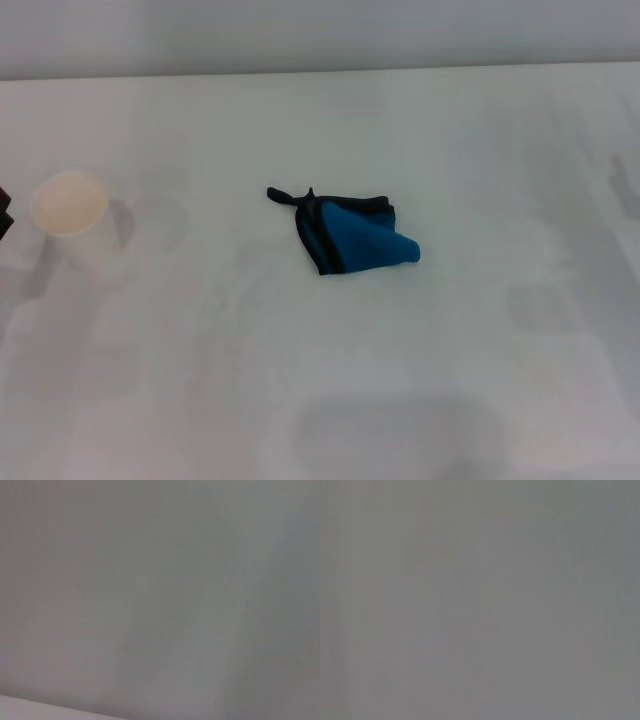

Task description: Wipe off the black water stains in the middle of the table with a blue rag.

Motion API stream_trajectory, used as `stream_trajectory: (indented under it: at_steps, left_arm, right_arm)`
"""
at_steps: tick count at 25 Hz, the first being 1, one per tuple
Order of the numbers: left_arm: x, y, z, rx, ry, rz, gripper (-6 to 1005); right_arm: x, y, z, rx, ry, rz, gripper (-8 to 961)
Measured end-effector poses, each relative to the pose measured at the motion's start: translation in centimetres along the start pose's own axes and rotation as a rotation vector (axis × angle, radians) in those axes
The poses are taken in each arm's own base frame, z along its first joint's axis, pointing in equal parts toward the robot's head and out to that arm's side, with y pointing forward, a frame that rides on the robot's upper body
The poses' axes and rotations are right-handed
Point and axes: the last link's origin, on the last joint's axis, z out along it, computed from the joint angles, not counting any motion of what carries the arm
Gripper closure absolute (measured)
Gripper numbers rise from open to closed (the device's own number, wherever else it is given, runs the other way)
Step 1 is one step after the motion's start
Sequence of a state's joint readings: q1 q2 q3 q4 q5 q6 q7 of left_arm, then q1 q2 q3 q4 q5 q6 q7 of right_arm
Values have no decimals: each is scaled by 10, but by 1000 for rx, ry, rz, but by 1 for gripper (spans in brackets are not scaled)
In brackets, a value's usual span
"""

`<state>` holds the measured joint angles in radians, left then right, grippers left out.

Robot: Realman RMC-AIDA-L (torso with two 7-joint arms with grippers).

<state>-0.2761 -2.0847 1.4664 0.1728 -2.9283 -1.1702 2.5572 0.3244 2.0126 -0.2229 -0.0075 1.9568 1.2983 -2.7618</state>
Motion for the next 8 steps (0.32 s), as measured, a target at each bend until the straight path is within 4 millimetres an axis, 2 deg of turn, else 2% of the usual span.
stream_trajectory:
  at_steps: [8]
  left_arm:
    - [2,0,3,-4,2,3,123]
  right_arm:
    - [1,0,-1,8,-1,31,219]
